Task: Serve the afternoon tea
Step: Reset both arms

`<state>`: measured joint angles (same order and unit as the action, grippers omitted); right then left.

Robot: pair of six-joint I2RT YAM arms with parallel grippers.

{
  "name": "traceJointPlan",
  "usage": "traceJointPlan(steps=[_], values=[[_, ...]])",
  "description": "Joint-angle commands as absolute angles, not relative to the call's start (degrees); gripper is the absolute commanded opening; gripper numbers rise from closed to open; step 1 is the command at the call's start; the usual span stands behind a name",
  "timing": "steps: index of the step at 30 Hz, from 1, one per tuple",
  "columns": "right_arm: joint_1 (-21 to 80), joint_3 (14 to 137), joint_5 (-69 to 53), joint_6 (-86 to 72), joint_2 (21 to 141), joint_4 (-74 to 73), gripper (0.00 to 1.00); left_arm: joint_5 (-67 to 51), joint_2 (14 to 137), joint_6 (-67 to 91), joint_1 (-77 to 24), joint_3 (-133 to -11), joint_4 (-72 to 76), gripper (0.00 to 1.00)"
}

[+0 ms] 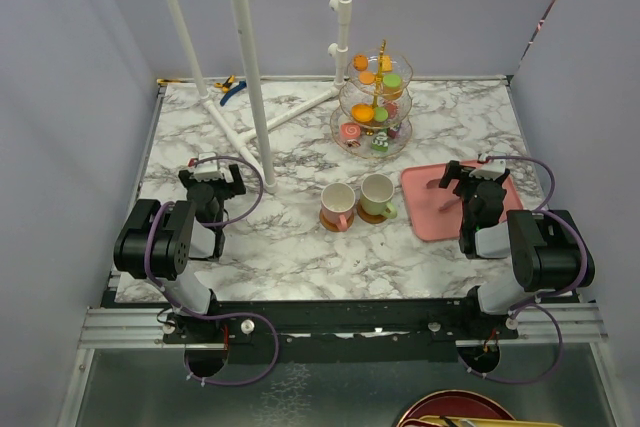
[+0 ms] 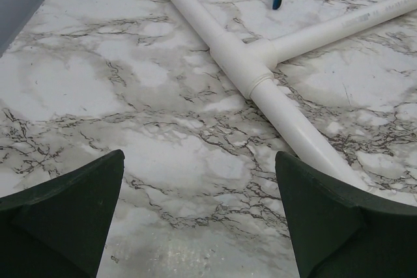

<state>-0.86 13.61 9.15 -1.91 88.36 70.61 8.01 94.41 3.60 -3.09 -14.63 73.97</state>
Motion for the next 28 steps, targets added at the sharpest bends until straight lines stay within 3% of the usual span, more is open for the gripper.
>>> traceJointPlan(steps=[1,28], values=[[-1.1,13.7,8.1,-2.1,88.5,71.6,1.0,9.2,94.5,3.2,-3.2,-15.1,74.0,0.99],[-1.1,13.7,8.1,-2.1,88.6,71.6,1.0,10.6,94.6,1.9,-4.7,-15.9,72.2,0.99]])
